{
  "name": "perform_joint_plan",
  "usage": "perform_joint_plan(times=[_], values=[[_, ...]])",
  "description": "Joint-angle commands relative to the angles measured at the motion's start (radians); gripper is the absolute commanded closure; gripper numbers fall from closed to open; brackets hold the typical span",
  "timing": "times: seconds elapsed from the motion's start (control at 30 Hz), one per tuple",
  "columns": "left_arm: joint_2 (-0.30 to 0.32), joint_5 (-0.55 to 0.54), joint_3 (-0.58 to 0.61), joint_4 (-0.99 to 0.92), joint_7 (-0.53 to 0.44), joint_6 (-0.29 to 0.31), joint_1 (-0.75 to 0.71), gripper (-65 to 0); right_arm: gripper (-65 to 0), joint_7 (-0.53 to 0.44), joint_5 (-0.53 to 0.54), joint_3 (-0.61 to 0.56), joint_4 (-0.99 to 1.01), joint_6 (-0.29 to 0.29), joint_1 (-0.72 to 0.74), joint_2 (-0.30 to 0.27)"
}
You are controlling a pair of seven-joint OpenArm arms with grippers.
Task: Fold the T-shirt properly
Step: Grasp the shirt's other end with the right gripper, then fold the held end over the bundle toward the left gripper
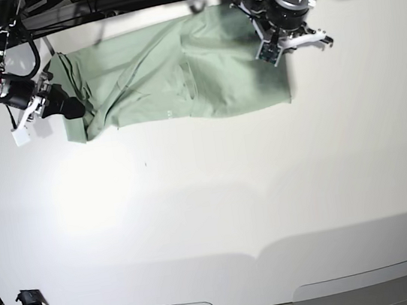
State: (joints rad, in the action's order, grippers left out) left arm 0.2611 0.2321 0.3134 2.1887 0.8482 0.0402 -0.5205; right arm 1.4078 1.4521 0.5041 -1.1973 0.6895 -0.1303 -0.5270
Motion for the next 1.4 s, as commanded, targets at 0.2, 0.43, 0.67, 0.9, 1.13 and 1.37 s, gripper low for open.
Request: perform_joint_plan(times=[0.2, 0.43, 0.67, 0.9, 1.13, 1.37], values=[[0.036, 0.006, 0.0, 0.016, -0.007, -0.037, -0.05, 0.0, 0.0, -0.012, 0.031, 0.005, -0.252, 0.009, 0.008, 0.075], [0.036, 0.028, -0.069, 0.016, 0.0, -0.04, -0.088, 0.0, 0.0, -0.012, 0.031, -0.056, -0.66, 0.009, -0.093, 0.229], [0.036, -0.033, -0.187, 0.017, -0.01, -0.04, -0.151, 0.0, 0.0, -0.13, -0.165, -0.326, -0.816, 0.009, -0.183, 0.396], [0.036, -0.032, -0.192, 0.017, -0.01, -0.039, -0.195, 0.0, 0.0, -0.487, -0.711, -0.65, -0.816, 0.009, -0.182, 0.508], [0.036, -0.032, -0.192, 0.017, -0.007, -0.039, -0.198, 0.0, 0.0, -0.594, -0.989, -0.88, -0.81, -0.058, -0.18, 0.569], [0.036, -0.031, -0.194, 0.021, -0.008, -0.04, -0.197, 0.0, 0.0, -0.668, -1.097, -0.951, -0.716, -0.106, -0.127, 0.569]])
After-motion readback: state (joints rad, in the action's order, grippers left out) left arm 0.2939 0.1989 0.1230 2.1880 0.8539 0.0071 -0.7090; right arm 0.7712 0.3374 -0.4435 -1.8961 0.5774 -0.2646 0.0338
